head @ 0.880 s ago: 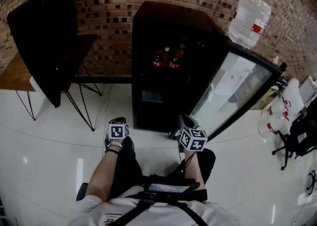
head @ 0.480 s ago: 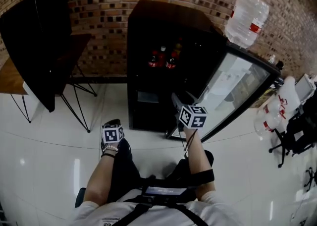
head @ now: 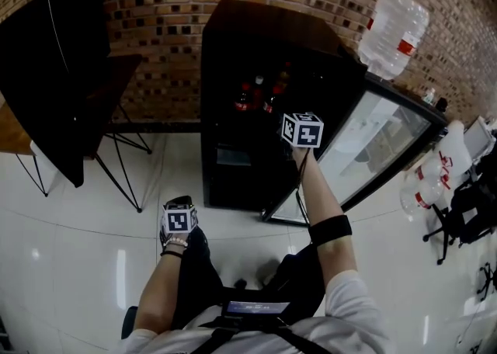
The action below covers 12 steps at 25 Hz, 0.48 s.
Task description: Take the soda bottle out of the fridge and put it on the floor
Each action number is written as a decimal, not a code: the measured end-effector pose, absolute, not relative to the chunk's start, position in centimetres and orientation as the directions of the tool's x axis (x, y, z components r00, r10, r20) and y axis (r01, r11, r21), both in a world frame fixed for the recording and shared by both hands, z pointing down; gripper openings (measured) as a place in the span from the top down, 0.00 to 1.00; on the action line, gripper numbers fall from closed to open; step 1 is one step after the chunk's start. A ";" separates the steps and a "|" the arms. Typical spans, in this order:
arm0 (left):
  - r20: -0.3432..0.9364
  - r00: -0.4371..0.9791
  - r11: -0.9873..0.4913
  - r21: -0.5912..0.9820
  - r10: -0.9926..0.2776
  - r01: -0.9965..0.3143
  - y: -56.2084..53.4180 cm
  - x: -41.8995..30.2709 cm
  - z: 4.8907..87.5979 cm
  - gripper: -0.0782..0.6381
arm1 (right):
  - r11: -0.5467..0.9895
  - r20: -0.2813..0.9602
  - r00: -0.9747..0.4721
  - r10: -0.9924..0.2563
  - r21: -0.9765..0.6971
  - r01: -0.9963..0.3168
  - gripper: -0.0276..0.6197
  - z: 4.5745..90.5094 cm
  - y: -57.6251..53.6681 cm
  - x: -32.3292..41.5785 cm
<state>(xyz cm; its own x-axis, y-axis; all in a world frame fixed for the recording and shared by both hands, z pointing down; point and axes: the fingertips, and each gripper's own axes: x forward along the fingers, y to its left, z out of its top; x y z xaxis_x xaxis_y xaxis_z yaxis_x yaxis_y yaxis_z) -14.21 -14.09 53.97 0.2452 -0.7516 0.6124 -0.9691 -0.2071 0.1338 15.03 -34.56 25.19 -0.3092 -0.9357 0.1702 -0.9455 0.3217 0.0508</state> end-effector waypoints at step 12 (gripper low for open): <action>0.613 0.251 -0.221 0.126 -0.749 -0.967 -14.6 -13.6 54.1 0.89 | 0.279 0.262 -0.246 -0.933 0.096 -0.955 0.59 26.9 -42.0 14.7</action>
